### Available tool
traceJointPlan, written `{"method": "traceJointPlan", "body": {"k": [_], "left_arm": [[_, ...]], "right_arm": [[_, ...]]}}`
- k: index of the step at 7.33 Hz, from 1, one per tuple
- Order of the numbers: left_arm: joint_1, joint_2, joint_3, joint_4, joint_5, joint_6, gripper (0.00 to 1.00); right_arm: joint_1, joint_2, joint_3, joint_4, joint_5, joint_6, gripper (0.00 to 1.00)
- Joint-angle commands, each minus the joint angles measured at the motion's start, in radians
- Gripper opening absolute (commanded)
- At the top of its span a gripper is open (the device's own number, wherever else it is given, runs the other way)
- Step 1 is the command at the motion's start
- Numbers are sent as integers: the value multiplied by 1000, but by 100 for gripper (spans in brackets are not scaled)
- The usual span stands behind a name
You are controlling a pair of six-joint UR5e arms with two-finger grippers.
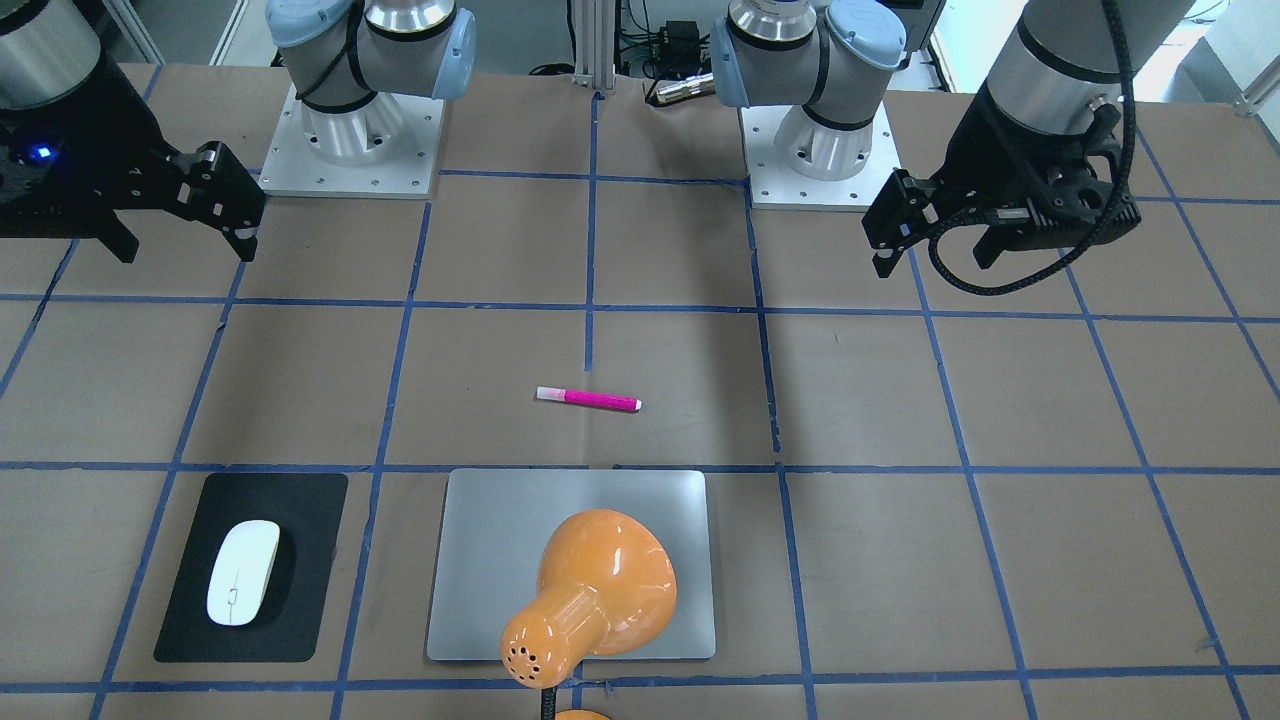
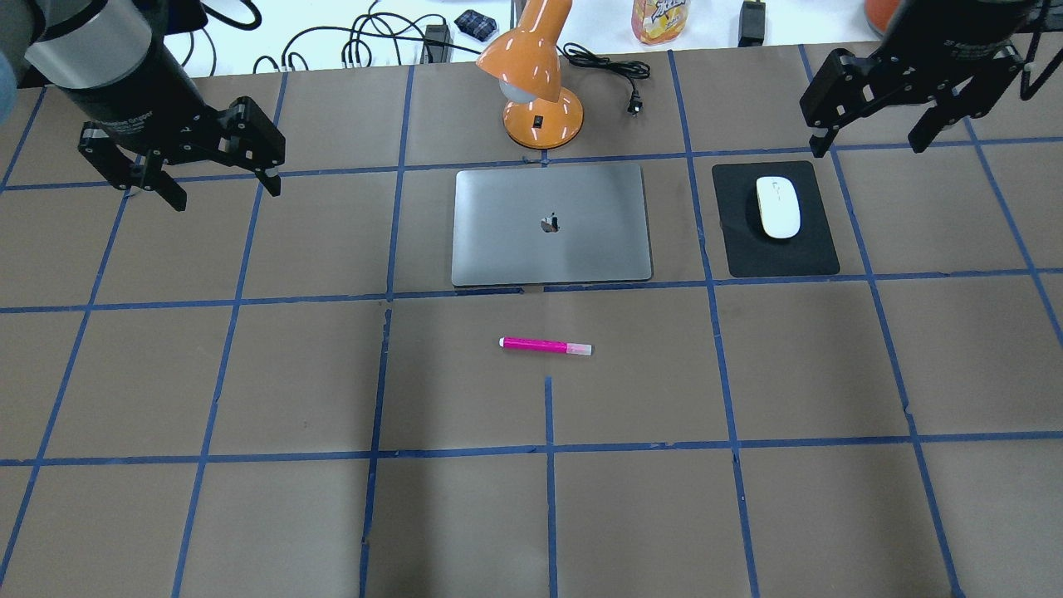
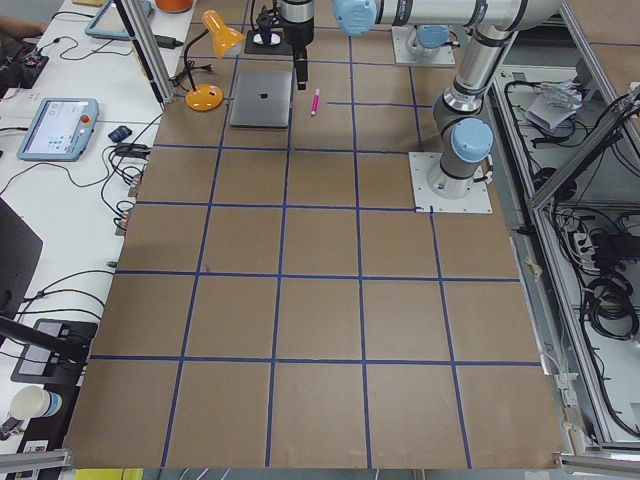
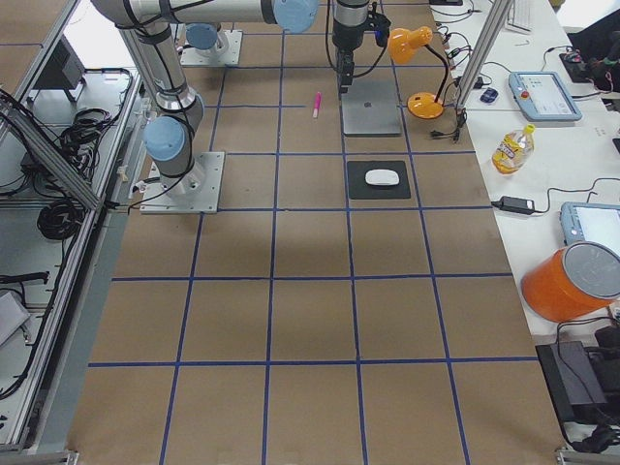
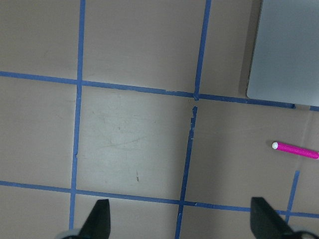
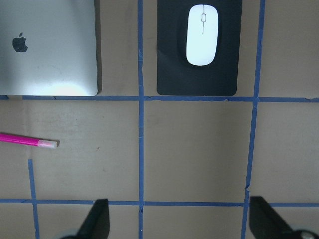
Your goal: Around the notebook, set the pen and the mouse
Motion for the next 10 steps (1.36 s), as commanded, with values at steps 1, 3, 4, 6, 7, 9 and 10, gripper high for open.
{"method": "traceJointPlan", "body": {"k": [1,3,4,6,7,9,10], "left_arm": [[-1,-2,-1,11,1,-4,100],[-1,7,3,-14,4,-4,100],[-1,5,7,-14,4,-4,100],[-1,5,4,-14,4,-4,100],[-1,7,4,-14,4,-4,100],[-2,7,3,-14,4,-1,100],[-6,9,3,-18,1,7,100]], "right_arm": [[0,0,0,0,0,0,100],[0,0,-2,0,-1,-2,100],[0,0,-3,0,-2,-3,100],[0,0,-5,0,-2,-5,100],[0,0,-5,3,-5,-5,100],[-15,6,-15,0,9,-9,100],[-18,6,-12,-2,11,-11,100]]}}
